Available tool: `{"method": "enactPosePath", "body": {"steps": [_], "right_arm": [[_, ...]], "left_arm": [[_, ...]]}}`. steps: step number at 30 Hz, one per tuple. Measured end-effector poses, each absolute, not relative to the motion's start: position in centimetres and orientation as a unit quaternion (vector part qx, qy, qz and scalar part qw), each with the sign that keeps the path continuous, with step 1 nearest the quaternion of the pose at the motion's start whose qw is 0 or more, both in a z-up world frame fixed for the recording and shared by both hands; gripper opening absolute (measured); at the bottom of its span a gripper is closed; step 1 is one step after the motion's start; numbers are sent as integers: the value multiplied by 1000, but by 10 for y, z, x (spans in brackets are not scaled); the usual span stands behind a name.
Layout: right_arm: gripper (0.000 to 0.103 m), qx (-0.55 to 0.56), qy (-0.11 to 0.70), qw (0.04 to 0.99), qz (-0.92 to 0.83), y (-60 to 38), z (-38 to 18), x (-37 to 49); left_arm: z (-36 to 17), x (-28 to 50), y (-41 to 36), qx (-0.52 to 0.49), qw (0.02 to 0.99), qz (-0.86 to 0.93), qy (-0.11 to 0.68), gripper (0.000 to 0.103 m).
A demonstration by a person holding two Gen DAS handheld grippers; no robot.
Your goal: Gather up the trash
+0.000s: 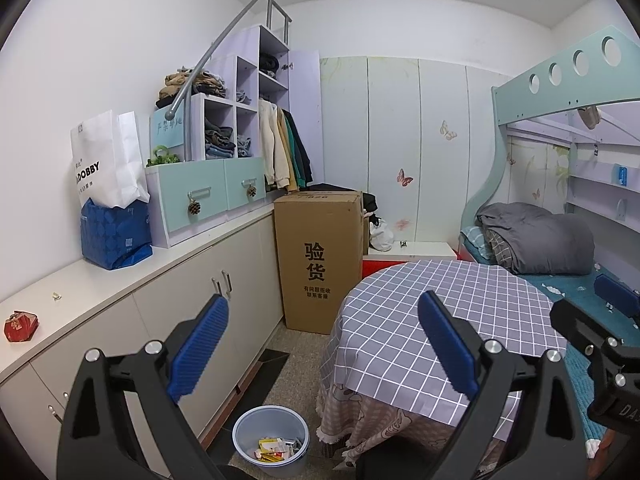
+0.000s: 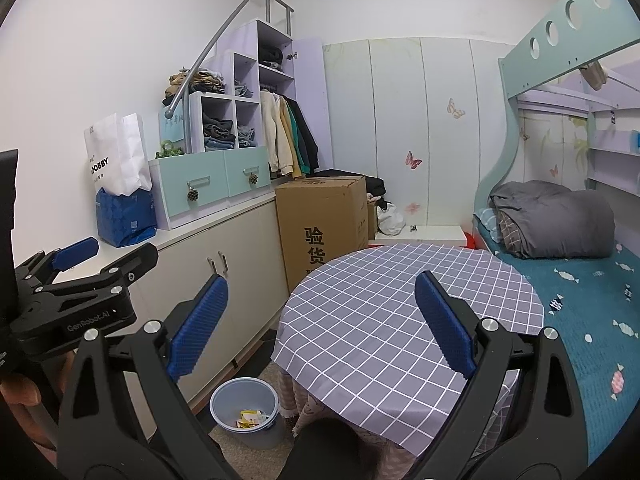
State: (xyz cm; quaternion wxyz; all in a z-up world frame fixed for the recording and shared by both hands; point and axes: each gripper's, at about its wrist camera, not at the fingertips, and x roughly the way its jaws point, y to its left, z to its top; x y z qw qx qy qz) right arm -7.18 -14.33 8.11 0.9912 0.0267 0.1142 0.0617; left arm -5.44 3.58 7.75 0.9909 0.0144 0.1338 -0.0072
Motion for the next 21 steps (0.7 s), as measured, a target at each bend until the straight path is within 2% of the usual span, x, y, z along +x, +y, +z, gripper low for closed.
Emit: {"method": "enactPosePath", "body": {"steps": [21], "right_arm": [[93,33,120,990,66,-132,77,-74]], "left_arm": [[72,-55,38,12,990,-7,138,94]]}}
